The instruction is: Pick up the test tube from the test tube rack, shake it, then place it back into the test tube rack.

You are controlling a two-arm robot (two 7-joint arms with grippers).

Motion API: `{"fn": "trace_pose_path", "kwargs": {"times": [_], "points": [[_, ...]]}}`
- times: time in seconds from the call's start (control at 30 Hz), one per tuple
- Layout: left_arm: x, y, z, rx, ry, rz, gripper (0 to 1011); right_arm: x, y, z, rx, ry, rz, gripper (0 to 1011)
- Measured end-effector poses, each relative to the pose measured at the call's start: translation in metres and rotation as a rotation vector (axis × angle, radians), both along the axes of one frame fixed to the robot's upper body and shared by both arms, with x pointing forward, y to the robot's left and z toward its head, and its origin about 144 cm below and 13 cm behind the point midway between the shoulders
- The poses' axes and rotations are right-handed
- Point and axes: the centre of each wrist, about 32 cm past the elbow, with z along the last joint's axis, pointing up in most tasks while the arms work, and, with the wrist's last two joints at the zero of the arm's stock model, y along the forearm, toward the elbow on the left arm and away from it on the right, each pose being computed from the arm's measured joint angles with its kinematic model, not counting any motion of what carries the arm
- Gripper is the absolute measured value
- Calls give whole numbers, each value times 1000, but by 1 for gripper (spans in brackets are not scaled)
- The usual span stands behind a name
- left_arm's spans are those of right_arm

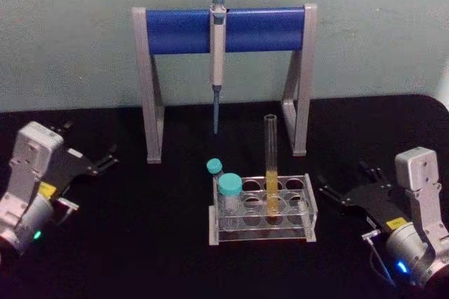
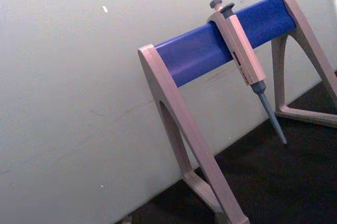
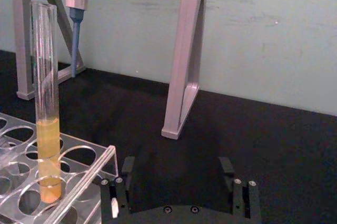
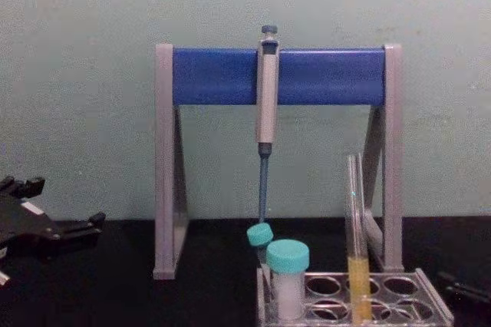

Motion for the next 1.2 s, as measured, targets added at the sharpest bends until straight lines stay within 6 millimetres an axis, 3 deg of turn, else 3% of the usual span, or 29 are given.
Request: {"fn": "trace_pose_path", "kwargs": {"times": [1.2], "points": [[0,0,0,0,0,0,1010,0,0,0,2,-2,0,1000]]}}
